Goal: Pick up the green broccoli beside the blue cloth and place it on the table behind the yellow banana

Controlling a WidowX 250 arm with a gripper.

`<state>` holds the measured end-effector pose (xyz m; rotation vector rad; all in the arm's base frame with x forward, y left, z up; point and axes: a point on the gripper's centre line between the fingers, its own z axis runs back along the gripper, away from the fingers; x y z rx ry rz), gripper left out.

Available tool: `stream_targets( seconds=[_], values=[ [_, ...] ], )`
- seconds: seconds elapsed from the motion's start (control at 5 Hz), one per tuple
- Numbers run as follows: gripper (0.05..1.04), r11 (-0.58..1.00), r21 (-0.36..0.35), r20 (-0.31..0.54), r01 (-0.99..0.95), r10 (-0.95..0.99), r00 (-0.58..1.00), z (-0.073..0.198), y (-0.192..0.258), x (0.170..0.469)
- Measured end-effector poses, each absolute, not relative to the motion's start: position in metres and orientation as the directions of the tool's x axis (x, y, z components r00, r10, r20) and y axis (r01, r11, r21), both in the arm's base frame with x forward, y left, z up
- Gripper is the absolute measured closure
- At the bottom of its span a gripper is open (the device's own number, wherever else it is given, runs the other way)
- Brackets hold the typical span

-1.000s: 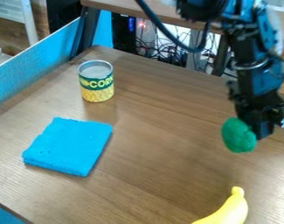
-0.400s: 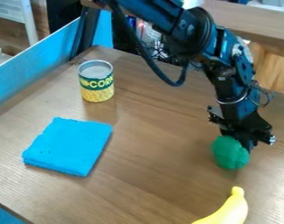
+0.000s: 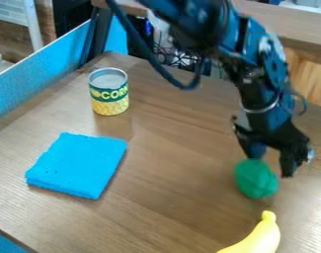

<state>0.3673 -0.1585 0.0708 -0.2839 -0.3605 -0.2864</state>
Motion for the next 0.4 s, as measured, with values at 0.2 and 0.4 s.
stream_targets(
  seconds=[0.2, 0.4],
  values=[
    [0.077, 0.932, -0.183, 0.461, 0.313, -0.2, 0.865, 0.095, -0.146, 0.355],
    [0.081, 0.924, -0.162, 0.516, 0.345, -0.218, 0.828, 0.125, -0.133, 0.327]
  ],
)
